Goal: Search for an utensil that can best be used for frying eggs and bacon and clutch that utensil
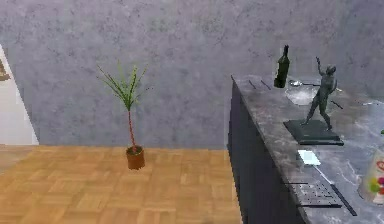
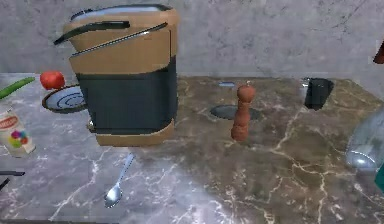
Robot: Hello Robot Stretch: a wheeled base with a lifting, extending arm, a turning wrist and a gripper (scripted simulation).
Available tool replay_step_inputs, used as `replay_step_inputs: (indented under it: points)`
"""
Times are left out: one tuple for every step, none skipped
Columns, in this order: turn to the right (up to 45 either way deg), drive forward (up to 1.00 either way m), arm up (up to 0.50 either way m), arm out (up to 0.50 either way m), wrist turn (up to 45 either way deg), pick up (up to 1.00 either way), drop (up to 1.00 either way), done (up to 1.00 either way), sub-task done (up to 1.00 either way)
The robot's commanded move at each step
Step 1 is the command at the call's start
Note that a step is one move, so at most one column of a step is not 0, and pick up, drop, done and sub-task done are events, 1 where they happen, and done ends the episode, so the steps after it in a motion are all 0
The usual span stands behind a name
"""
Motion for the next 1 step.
replay_step_inputs:
  points:
    - [0.0, 0.15, 0.00, 0.00, 0.0, 0.00, 0.00, 0.00, 0.00]
